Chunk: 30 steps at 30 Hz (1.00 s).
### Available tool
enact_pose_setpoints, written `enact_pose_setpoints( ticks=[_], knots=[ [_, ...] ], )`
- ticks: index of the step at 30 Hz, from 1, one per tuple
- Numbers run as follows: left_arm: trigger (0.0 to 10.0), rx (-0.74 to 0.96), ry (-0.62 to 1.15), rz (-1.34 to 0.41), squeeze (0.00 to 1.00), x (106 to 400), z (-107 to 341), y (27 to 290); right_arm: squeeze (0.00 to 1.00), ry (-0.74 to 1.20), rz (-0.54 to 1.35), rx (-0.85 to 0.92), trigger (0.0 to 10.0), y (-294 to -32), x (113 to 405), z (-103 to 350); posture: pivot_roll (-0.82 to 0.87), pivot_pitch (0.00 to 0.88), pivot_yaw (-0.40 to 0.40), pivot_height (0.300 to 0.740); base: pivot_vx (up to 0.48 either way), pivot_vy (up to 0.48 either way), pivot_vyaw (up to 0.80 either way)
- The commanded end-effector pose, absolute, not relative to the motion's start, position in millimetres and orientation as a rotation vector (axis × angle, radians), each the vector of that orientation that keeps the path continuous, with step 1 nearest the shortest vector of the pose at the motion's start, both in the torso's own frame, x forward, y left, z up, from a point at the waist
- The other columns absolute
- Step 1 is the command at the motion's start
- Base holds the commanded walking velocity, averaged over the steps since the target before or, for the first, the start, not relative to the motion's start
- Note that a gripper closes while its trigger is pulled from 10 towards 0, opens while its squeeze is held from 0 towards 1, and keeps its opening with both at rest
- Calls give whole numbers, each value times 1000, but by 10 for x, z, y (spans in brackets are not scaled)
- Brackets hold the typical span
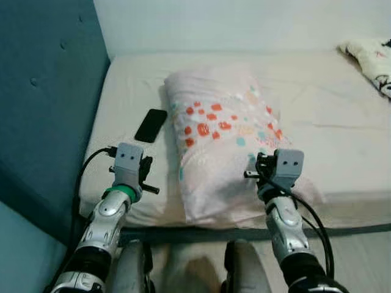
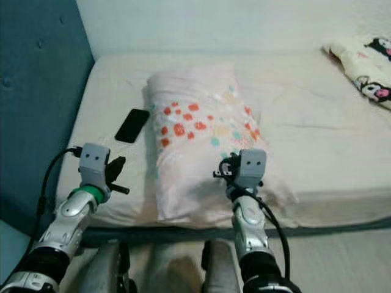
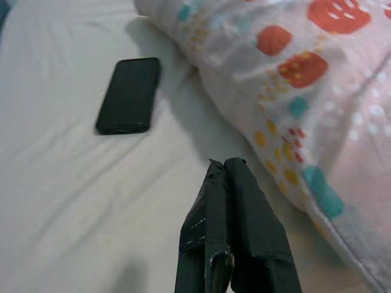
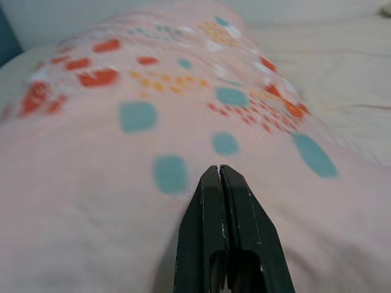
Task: Clean up the room
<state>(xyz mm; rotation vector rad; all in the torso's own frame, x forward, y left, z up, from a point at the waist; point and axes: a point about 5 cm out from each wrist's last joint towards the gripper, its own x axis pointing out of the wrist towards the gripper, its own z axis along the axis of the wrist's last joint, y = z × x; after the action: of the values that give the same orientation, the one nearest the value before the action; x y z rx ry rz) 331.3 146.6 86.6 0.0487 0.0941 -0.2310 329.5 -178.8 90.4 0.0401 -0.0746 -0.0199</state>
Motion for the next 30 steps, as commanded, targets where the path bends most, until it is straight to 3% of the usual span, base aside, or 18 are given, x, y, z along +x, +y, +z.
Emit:
enact_pose_setpoints(
  ticks=[1,12,16,17,18,22,23,27,28,29,30],
  knots=[
    [10000,32,83,-214,0,3350,937,1480,0,-103,-21,40,10000,-1806,3302,963,-14,12,76,556,0,0,0],
    [10000,-40,56,-224,0,3424,1151,1424,0,-260,-13,-98,10000,-1864,3354,1349,-11,24,82,556,0,0,0],
    [10000,-89,75,-229,0,3431,1180,1419,0,-313,-139,-127,10000,-2100,3360,1529,-11,27,83,556,0,0,0],
    [10000,-90,74,-230,824,3433,1191,1420,0,-318,-173,-133,10000,-2173,3357,1561,-12,31,86,556,0,0,0],
    [10000,-94,74,-239,1000,3434,1200,1417,0,-308,-192,-132,10000,-2241,3355,1560,-13,35,90,556,0,0,0],
    [10000,-122,86,-280,1000,3440,1226,1412,0,-238,-210,-95,10000,-2393,3360,1462,-11,52,95,556,0,0,0],
    [10000,-164,123,-305,1000,3440,1218,1415,388,-215,-198,-78,10000,-2409,3360,1421,-10,54,95,556,0,0,0],
    [10000,-194,150,-324,1000,3438,1214,1417,388,-203,-189,-68,10000,-2414,3359,1398,-8,57,95,556,0,0,0],
    [10000,-238,175,-363,1000,3431,1226,1423,675,-190,-183,-60,10000,-2427,3361,1376,-4,63,95,556,0,0,0],
    [10000,-238,175,-363,1000,3431,1226,1423,675,-190,-183,-60,10000,-2427,3361,1376,-4,63,95,556,0,0,0],
    [10000,-303,217,-450,1000,3400,1251,1426,827,-176,-181,-25,10000,-2458,3363,1356,5,67,94,556,0,0,0]
  ],
)
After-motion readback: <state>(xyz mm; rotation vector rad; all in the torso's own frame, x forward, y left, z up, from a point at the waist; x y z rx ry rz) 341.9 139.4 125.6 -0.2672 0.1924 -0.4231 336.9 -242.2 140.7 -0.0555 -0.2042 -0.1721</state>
